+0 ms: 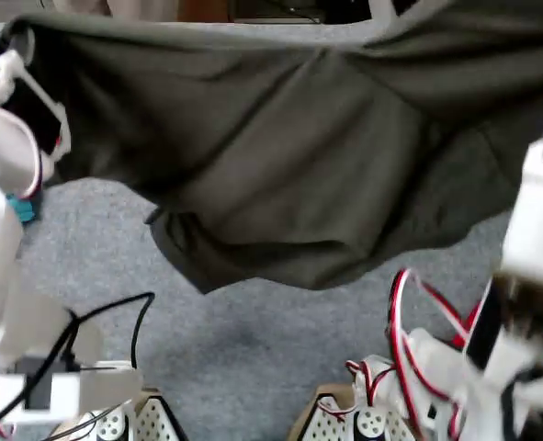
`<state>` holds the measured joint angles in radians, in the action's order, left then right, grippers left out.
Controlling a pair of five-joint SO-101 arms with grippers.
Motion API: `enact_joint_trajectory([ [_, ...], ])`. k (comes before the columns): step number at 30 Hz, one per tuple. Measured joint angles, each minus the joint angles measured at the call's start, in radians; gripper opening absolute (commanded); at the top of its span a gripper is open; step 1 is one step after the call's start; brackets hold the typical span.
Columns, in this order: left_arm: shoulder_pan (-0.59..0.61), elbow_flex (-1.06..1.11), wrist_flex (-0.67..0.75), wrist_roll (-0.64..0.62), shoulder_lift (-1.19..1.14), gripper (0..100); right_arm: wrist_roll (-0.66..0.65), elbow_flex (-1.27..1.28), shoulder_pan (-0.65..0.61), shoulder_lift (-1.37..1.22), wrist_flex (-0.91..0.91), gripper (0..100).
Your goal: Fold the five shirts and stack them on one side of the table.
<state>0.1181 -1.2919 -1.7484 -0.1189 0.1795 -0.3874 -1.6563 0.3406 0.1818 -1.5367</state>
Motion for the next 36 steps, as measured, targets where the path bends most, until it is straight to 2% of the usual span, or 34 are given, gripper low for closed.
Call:
enact_joint_trajectory([
  [10, 0.003, 0.497, 0.0, 0.061, 0.25, 2, 0.0, -0.002, 0.098, 0.048, 0.002, 0.5],
  [20, 0.008, 0.982, 0.0, 0.201, 0.275, 2, -0.069, -0.003, 0.107, 0.048, 0.003, 0.5],
  [24, 0.003, 1.069, 0.0, 0.244, 0.273, 2, -0.087, 0.037, 0.112, 0.049, 0.009, 0.5],
  [32, -0.003, 1.154, 0.0, 0.252, 0.273, 2, -0.087, 0.178, 0.114, 0.049, 0.003, 0.5],
  [36, -0.003, 1.206, 0.0, 0.252, 0.273, 2, -0.129, 0.302, 0.041, 0.049, -0.083, 0.5],
])
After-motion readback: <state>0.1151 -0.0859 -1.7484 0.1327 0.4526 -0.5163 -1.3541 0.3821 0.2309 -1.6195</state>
